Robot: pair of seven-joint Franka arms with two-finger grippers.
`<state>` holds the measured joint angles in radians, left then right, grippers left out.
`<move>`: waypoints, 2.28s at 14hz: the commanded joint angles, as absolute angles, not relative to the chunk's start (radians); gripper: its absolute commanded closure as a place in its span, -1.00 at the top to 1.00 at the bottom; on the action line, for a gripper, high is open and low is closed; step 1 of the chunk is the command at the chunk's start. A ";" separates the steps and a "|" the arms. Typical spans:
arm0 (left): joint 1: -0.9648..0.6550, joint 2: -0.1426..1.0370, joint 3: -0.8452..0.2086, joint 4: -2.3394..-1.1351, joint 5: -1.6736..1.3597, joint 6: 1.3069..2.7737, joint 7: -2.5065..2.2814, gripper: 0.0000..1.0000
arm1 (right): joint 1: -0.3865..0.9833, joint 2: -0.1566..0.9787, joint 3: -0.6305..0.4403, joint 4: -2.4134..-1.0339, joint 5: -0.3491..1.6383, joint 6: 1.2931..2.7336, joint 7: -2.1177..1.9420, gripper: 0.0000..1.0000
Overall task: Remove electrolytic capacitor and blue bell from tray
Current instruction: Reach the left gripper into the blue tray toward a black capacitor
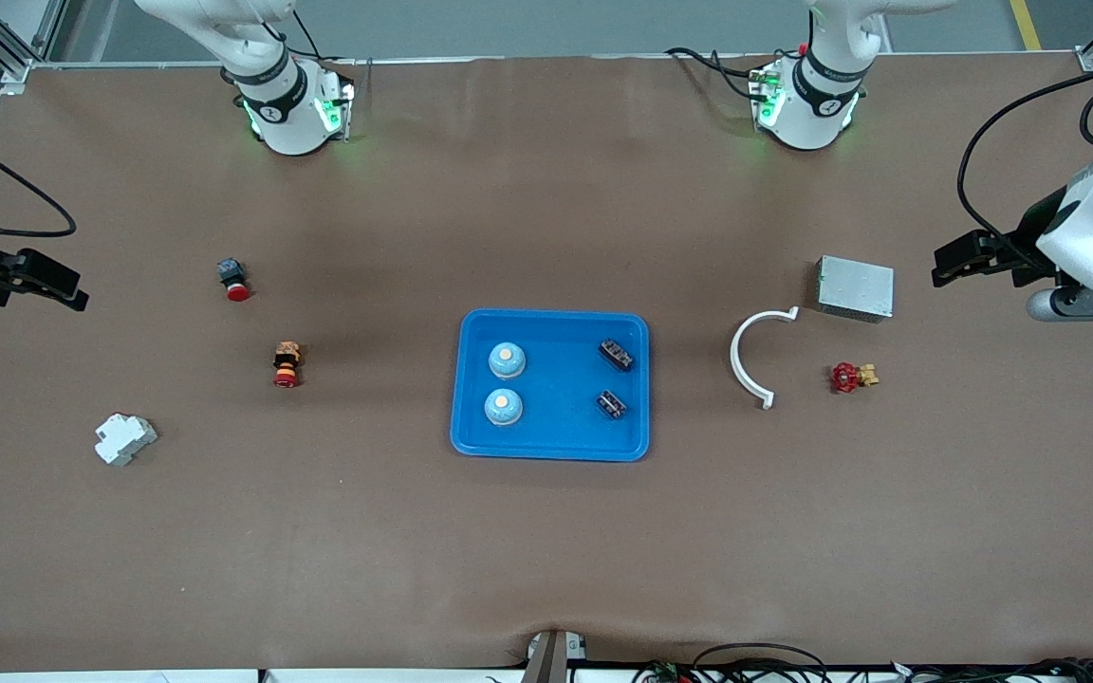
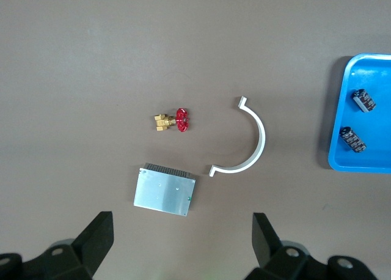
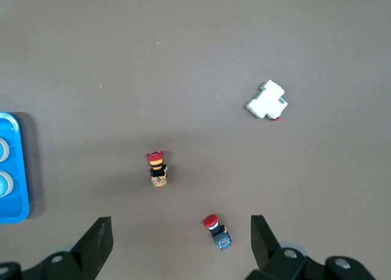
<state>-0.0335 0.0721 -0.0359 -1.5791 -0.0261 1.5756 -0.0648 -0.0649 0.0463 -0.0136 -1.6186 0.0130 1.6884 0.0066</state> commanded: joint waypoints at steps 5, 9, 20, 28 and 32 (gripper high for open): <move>-0.034 0.075 -0.041 -1.571 -0.018 1.580 -0.067 1.00 | -0.058 0.015 -0.015 -1.651 0.012 1.700 0.026 1.00; -0.098 0.074 -0.046 -1.571 -0.015 1.574 -0.096 1.00 | -0.058 0.018 -0.015 -1.651 0.012 1.703 0.028 1.00; -0.426 0.230 -0.051 -1.546 -0.020 1.598 -0.754 1.00 | -0.048 0.020 -0.015 -1.652 0.014 1.706 0.029 1.00; -0.474 0.469 -0.060 -1.440 -0.149 1.816 -1.052 1.00 | -0.049 0.018 -0.015 -1.729 0.014 1.781 0.046 1.00; -0.546 0.569 -0.058 -1.440 -0.149 1.926 -1.110 1.00 | -0.038 0.017 -0.015 -1.752 0.014 1.798 0.070 1.00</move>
<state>-0.5106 0.5058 -0.0613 -1.4710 -0.1354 1.8852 -1.0570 -0.0526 0.0465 -0.0131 -1.7204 0.0137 1.7868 0.0330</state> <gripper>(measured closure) 0.000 0.000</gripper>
